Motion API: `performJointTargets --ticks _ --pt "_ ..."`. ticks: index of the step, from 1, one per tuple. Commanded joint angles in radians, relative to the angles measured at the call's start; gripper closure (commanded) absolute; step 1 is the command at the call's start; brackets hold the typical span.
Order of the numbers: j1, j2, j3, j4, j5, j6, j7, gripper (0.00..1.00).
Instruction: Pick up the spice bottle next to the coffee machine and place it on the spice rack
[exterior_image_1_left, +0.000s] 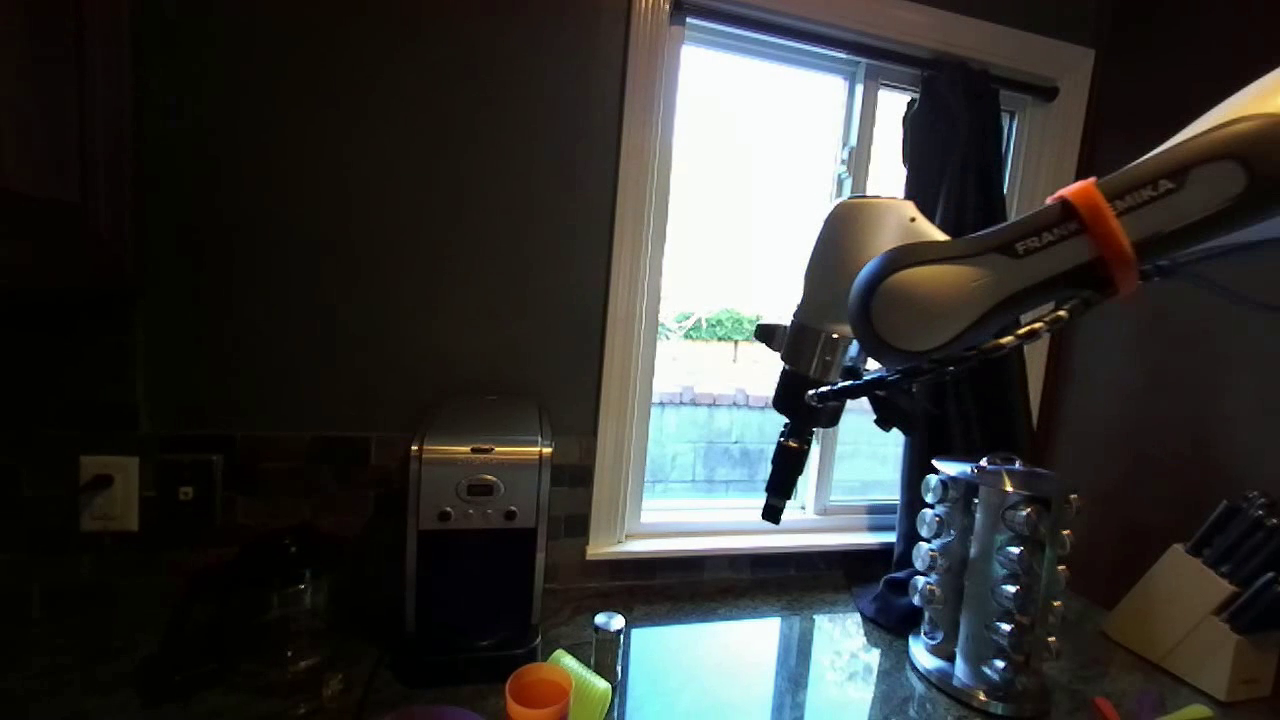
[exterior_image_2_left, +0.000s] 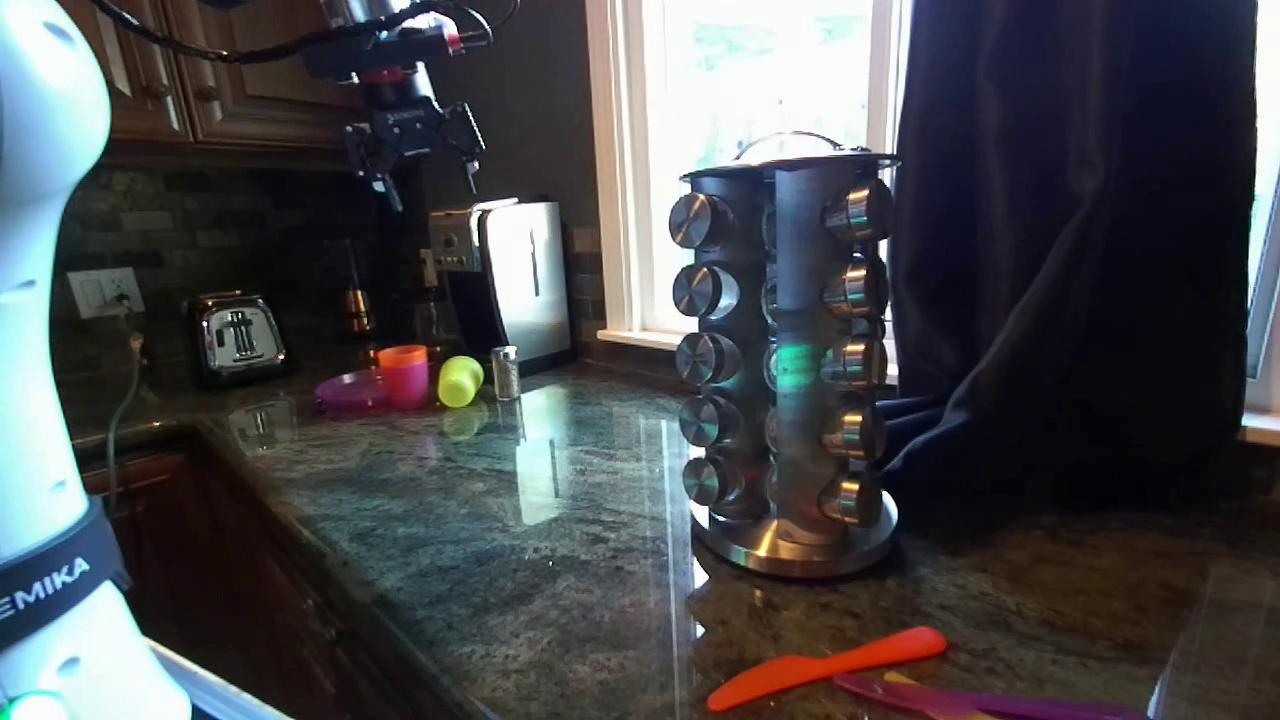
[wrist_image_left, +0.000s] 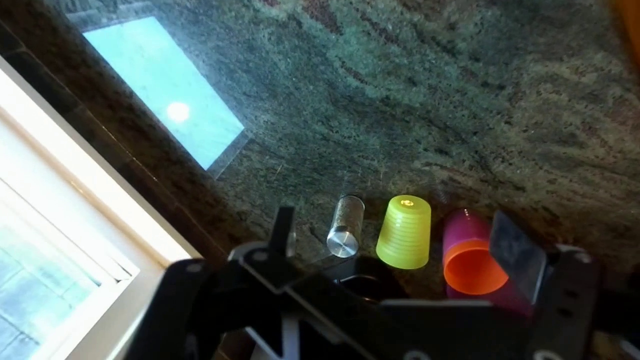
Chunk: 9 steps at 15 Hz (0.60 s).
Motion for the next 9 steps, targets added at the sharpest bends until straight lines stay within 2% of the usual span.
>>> performJointTargets --ticks 1,5,9 --pt "0.015 0.176 0.014 0.142 0.005 0.000 -0.097 0.00" --pt "0.027 0.300 0.035 0.228 0.021 0.054 -0.235 0.00" --pt "0.010 0.410 0.058 0.279 -0.006 0.168 -0.317 0.00"
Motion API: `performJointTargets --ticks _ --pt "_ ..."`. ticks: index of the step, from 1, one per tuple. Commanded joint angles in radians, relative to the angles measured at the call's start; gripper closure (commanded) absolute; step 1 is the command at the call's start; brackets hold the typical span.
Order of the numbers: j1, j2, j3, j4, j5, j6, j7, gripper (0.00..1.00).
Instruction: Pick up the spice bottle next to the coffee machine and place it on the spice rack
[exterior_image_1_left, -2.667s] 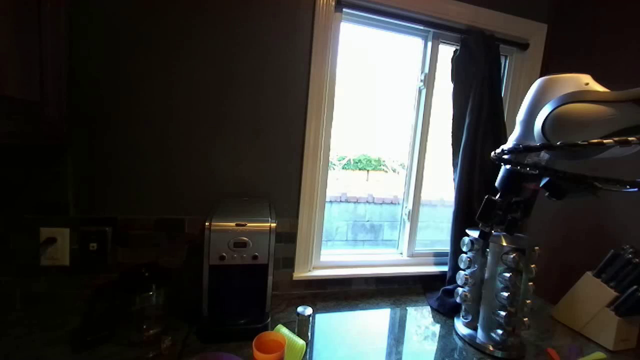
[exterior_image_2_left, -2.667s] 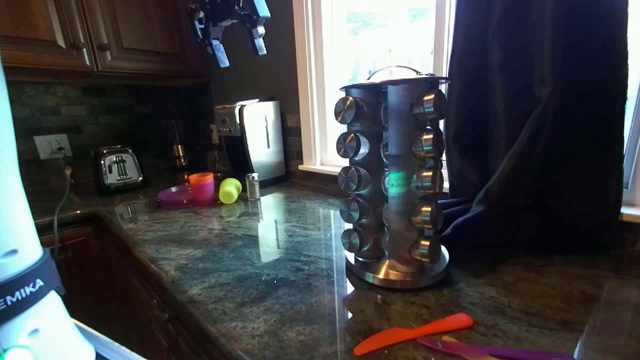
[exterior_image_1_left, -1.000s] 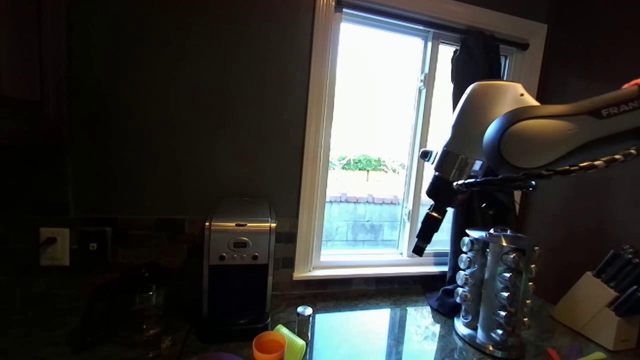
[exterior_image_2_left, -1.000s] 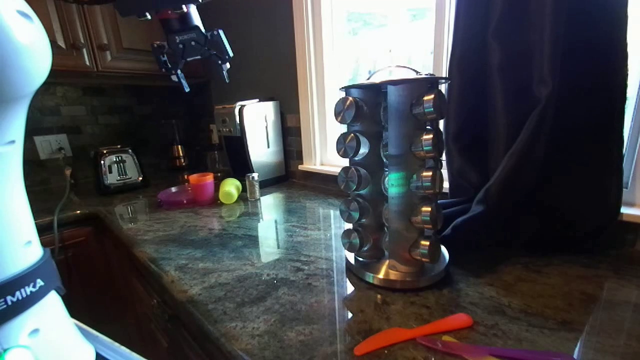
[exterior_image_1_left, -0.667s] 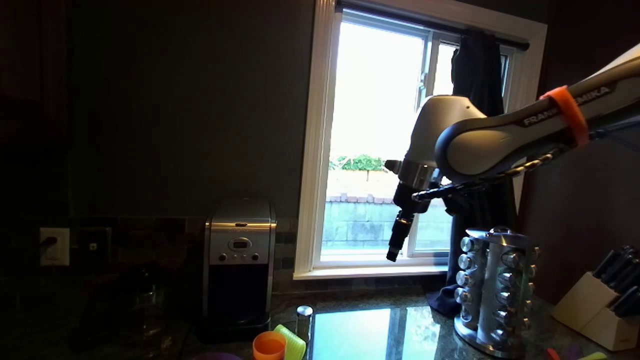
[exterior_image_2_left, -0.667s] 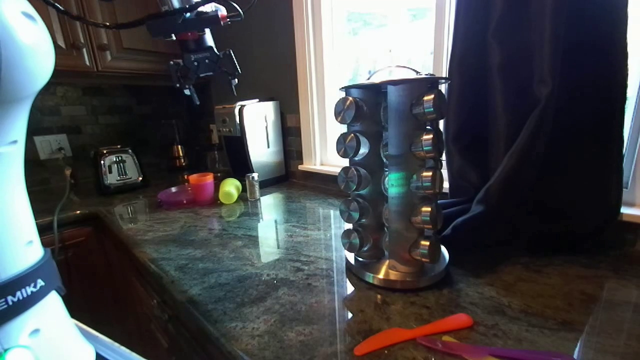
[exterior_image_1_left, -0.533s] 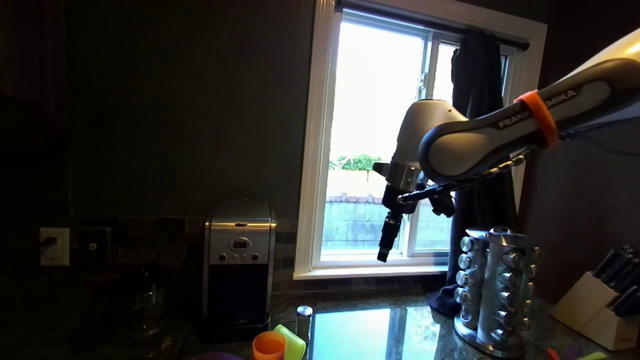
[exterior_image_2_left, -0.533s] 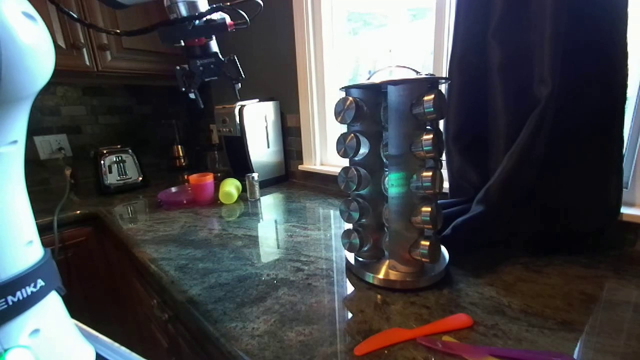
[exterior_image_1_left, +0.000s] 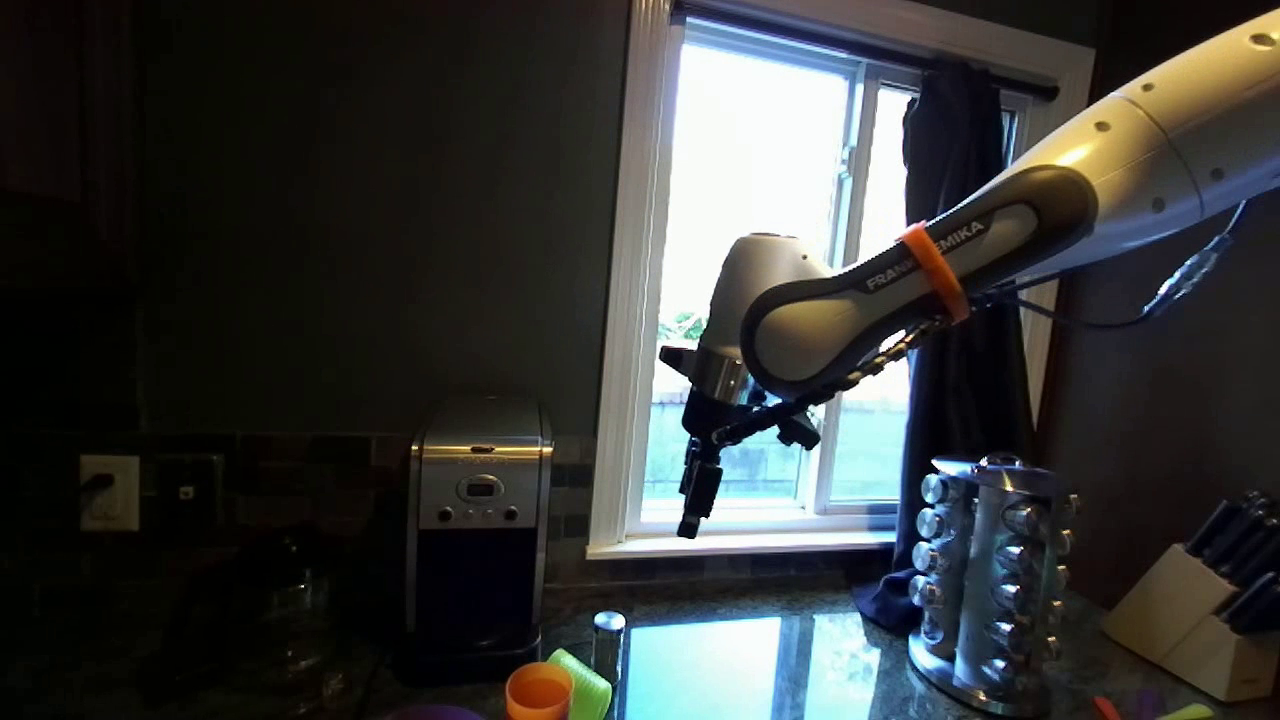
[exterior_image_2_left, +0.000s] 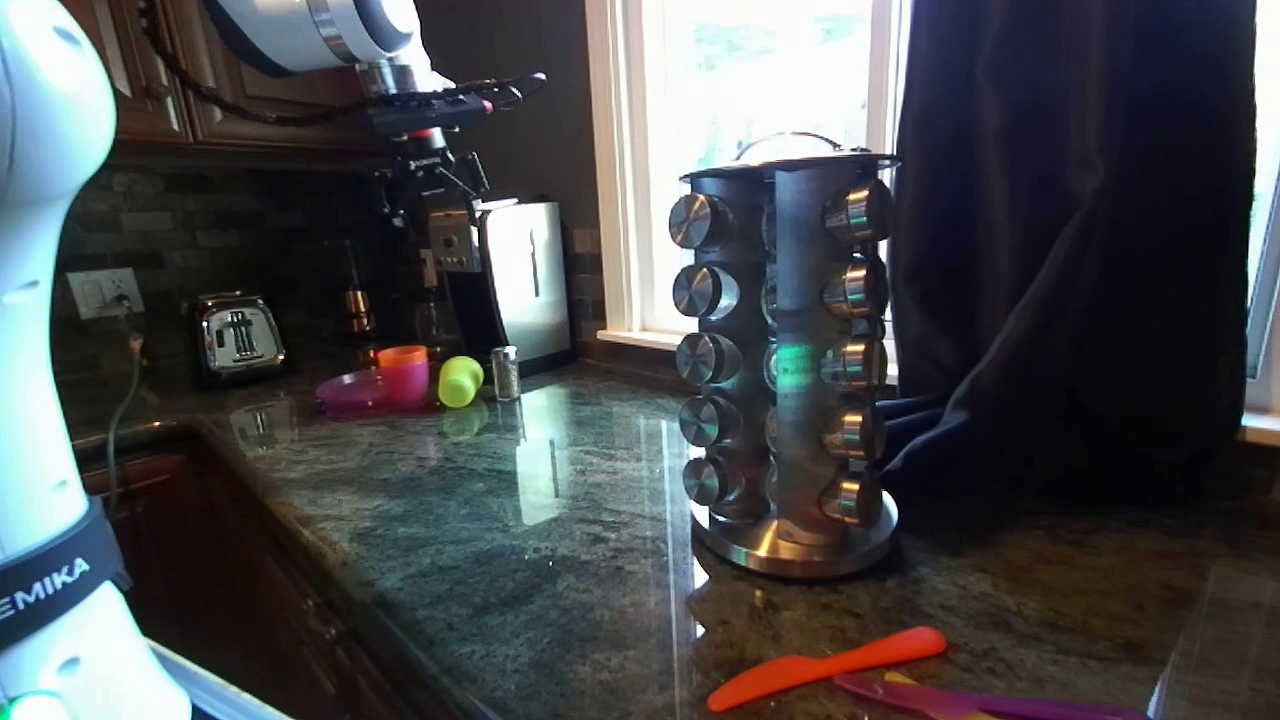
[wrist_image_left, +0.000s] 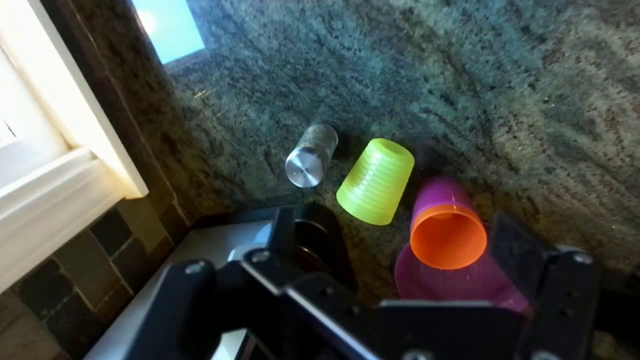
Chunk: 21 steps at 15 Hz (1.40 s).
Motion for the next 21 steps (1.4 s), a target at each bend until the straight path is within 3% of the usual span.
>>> performJointTargets --ticks 1,5,6,16,21 --pt "-0.017 0.110 0.022 0.061 -0.004 0.076 -0.093 0.00" --pt "-0.037 0.204 0.028 0.122 -0.045 0.065 -0.057 0.00" --pt "-0.041 0.154 0.037 0.077 -0.025 0.084 -0.076 0.00" --pt "-0.052 0.203 0.040 0.118 -0.035 0.083 -0.071 0.00" --pt "-0.062 0.298 0.045 0.195 -0.068 0.083 -0.103 0.00"
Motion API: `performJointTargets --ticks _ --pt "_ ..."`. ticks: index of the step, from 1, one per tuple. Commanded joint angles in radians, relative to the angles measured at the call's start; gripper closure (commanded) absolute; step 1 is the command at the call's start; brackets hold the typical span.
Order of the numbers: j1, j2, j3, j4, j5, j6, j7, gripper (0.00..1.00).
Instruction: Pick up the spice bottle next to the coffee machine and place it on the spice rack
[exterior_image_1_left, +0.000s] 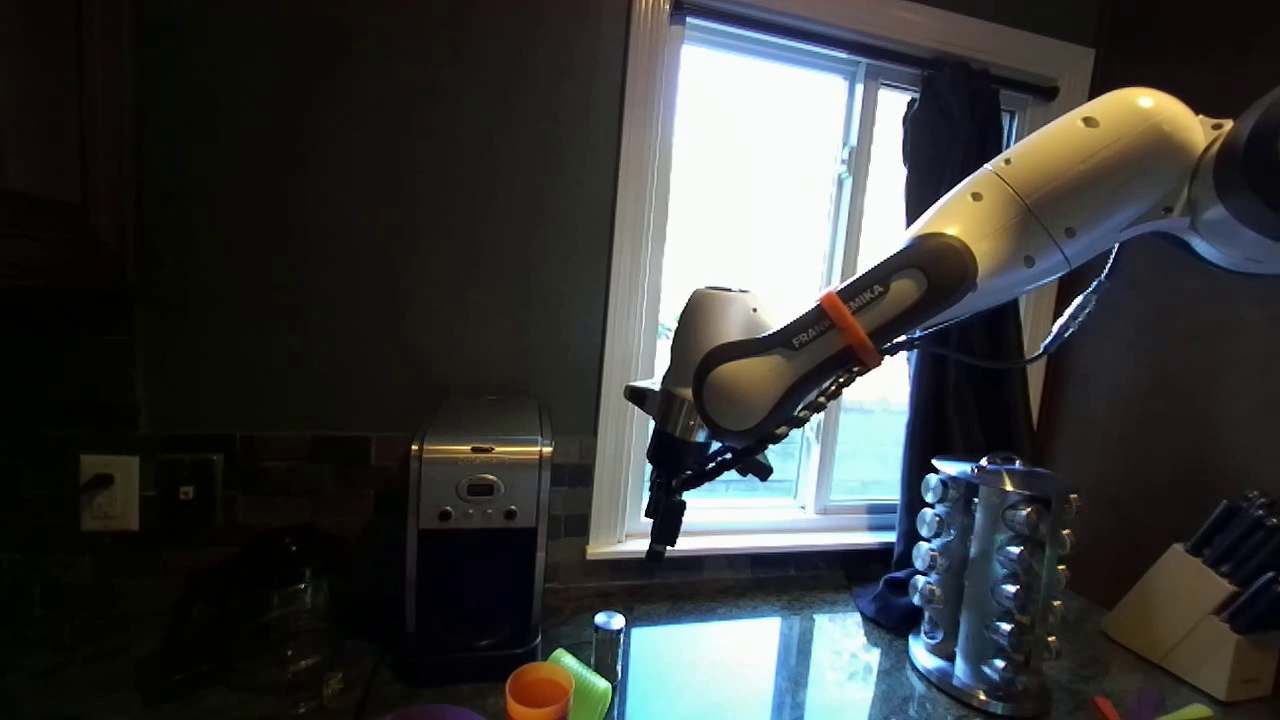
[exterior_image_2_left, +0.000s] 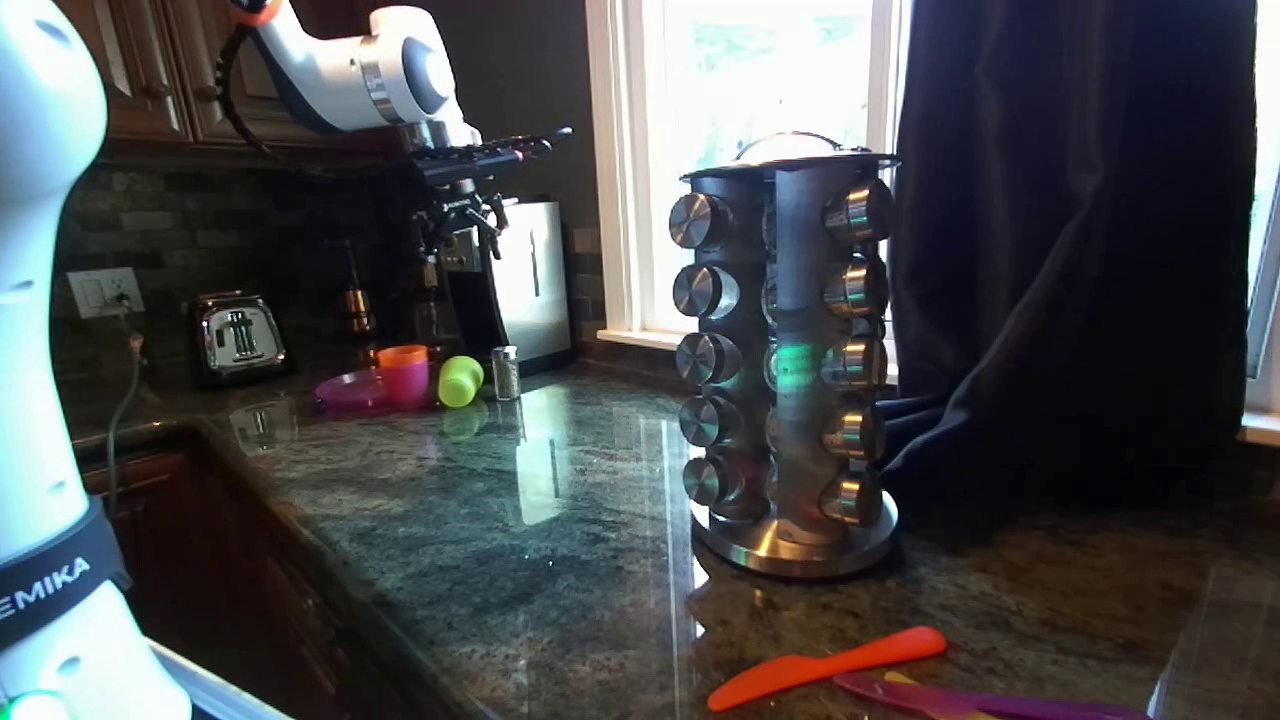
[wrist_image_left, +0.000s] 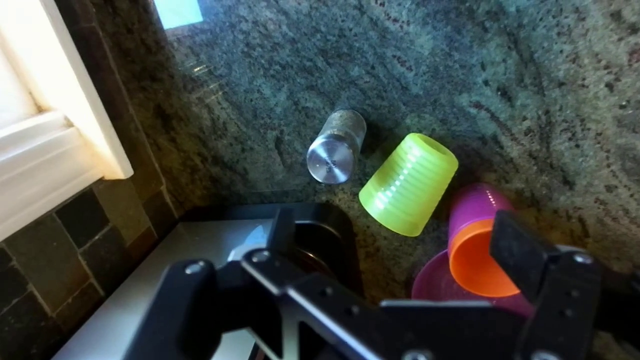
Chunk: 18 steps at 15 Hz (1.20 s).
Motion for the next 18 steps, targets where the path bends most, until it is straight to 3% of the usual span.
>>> performJointTargets --ticks 1,11,18 --pt "-0.020 0.098 0.027 0.084 -0.017 -0.007 -0.035 0.00" --pt "-0.013 0.340 0.019 0.312 -0.123 -0.032 -0.045 0.00" --pt "-0.012 0.426 0.014 0.380 -0.135 -0.048 -0.044 0.00"
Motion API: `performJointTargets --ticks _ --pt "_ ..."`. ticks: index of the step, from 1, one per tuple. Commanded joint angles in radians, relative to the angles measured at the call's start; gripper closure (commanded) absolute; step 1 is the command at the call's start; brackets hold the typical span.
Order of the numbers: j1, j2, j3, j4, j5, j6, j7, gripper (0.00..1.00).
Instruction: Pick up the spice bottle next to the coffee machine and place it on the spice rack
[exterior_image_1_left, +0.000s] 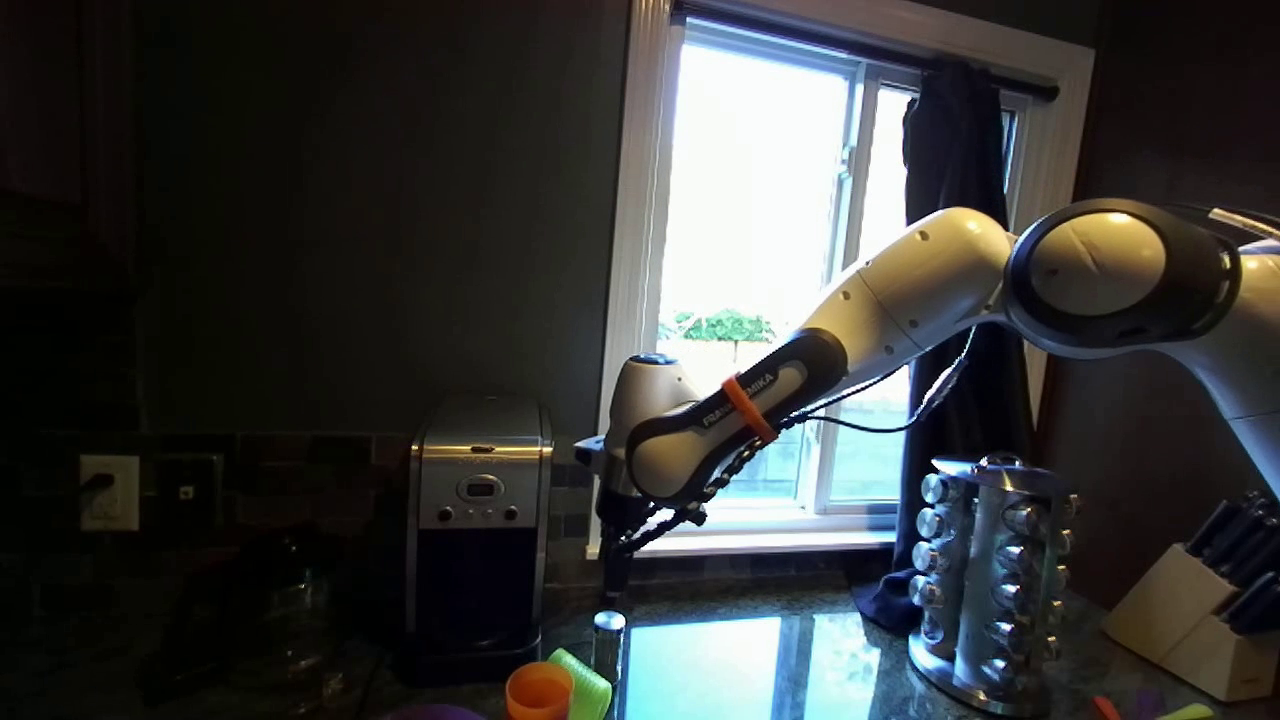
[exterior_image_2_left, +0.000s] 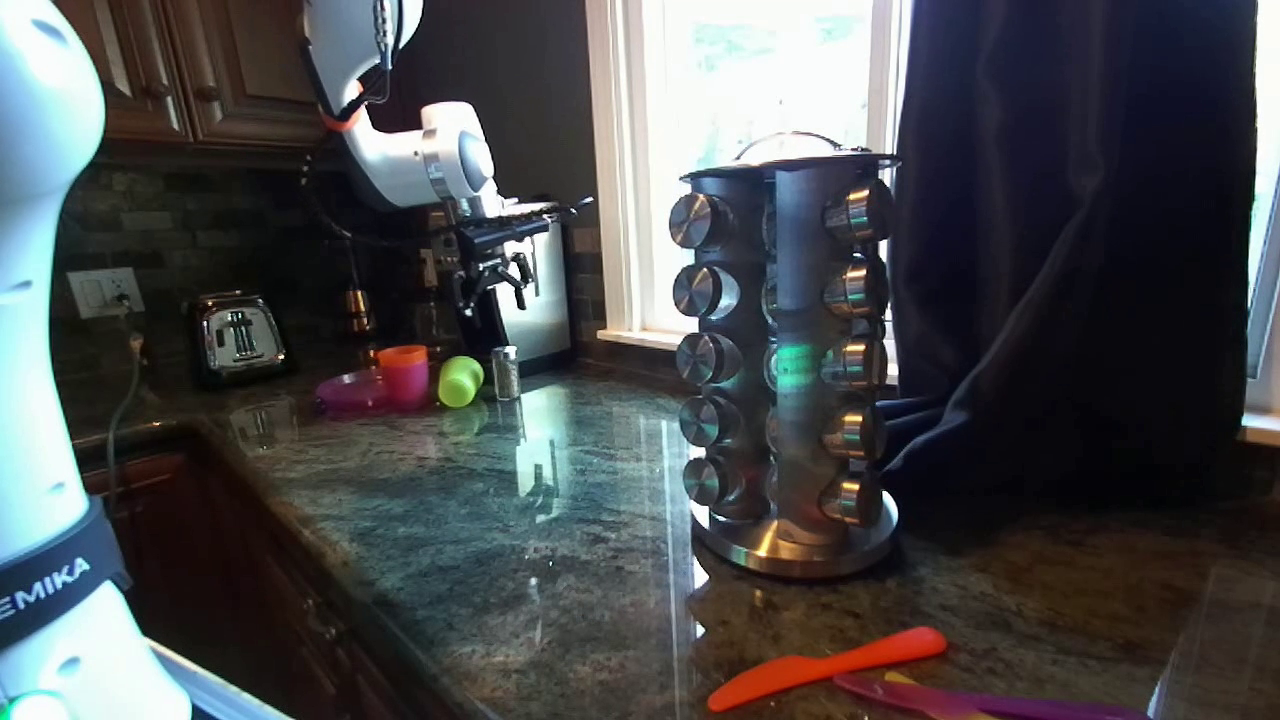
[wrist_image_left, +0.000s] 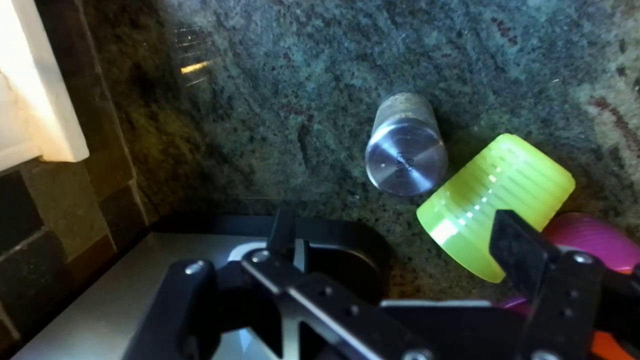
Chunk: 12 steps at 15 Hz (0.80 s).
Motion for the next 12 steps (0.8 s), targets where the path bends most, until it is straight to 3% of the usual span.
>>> performJointTargets --ticks 1,12 --pt "-0.006 0.050 0.004 0.051 -0.021 -0.044 -0.004 0.00" --pt "-0.014 0.124 0.012 0.109 -0.012 -0.111 -0.018 0.00"
